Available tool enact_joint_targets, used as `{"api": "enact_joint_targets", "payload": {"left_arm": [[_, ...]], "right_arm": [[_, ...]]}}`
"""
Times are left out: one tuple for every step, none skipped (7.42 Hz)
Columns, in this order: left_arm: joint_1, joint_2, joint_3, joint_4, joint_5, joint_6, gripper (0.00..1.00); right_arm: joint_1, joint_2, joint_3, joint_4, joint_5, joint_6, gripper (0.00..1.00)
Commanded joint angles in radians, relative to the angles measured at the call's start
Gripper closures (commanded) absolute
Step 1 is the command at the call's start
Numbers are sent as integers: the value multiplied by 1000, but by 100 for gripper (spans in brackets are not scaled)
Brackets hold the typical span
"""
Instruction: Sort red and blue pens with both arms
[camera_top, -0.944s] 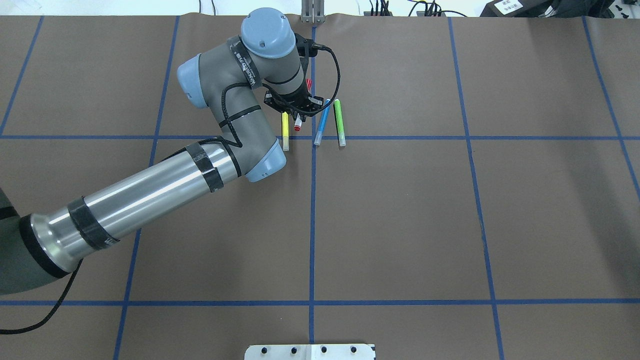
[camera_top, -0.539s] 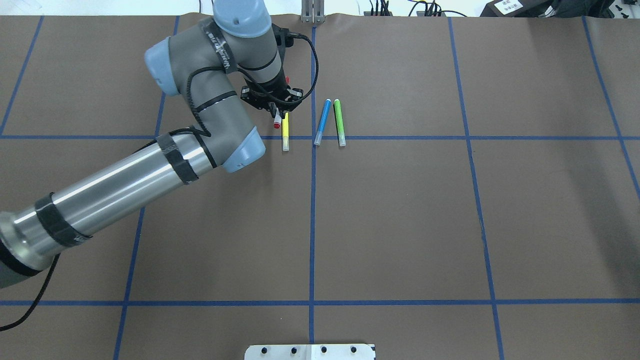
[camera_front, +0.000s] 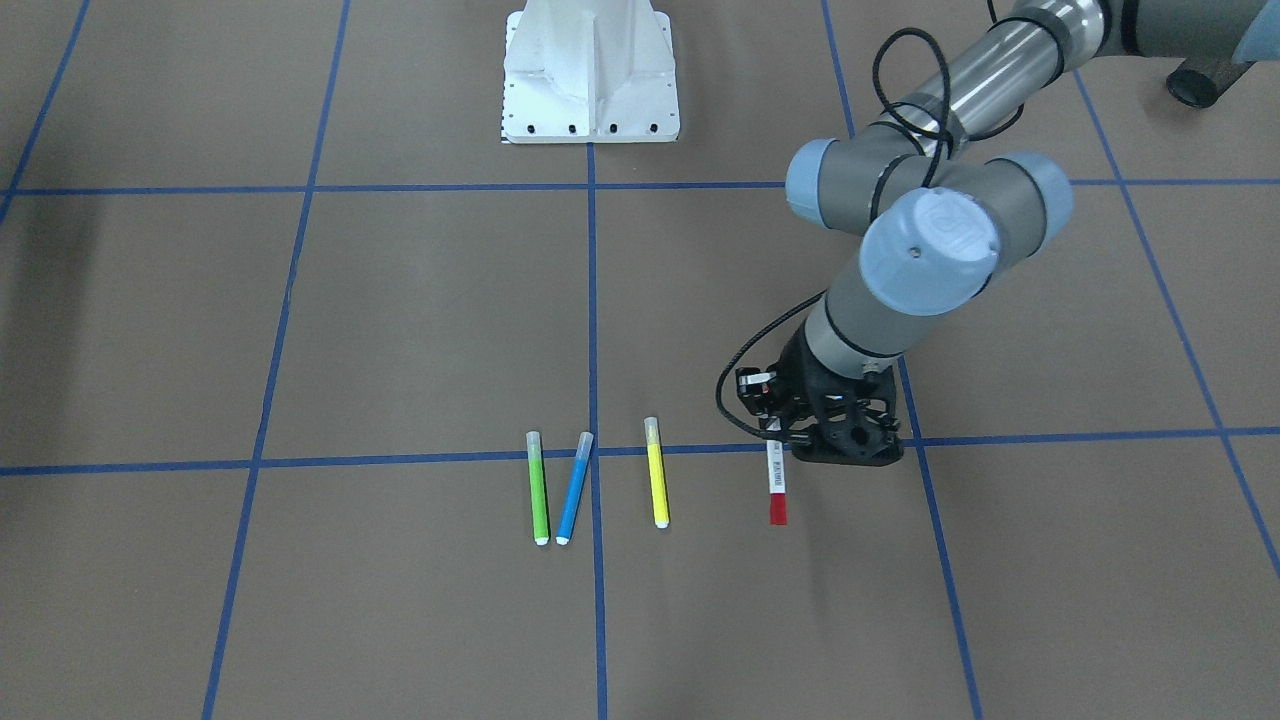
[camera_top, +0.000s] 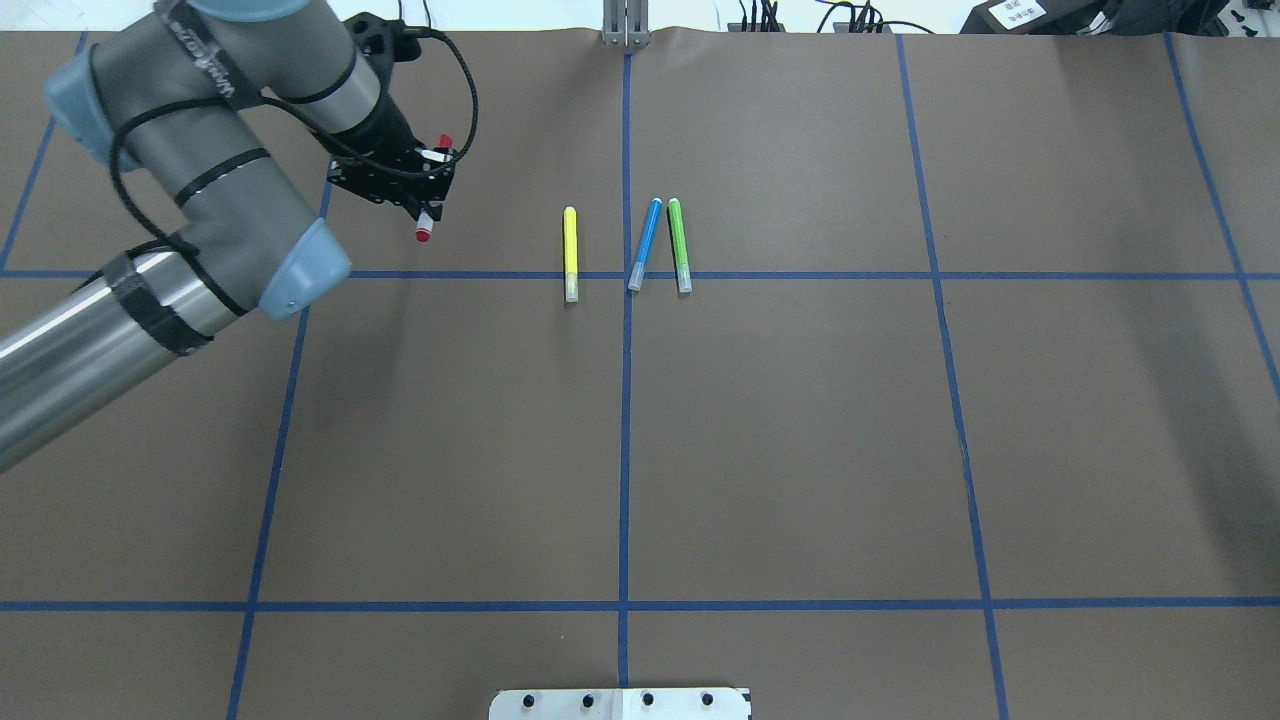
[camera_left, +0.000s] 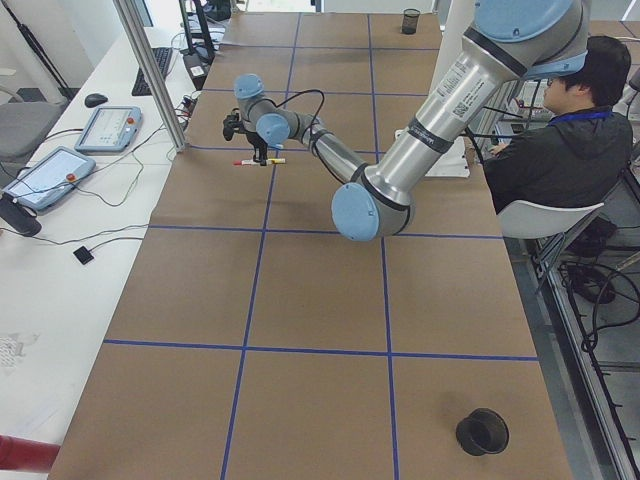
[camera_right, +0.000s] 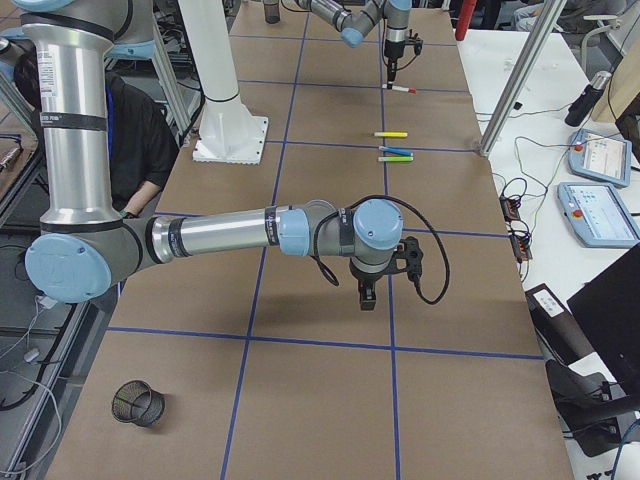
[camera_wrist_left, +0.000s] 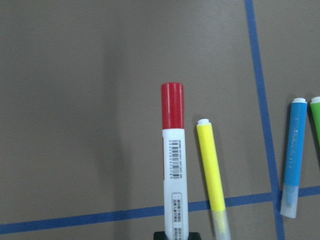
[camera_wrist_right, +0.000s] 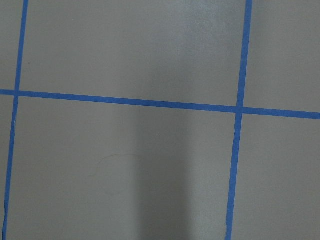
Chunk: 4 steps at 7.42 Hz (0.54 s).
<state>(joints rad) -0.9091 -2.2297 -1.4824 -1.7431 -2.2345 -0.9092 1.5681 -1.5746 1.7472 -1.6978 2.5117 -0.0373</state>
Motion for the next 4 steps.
{"api": "enact_joint_targets", "payload": {"left_arm": [[-62,207,-179,-1,-54,3,100],[-83,314,-276,1,-77,3,100],[-92,425,-370,1,-77,4,100],[-123,518,-430,1,-80,28,100]], "right_arm": [[-2,-1,5,0,22,8,0],[-2,-1,6,1,25,25,0],[-2,-2,8,1,27,27,0],[-2,-4,6,1,27,25,0]]}}
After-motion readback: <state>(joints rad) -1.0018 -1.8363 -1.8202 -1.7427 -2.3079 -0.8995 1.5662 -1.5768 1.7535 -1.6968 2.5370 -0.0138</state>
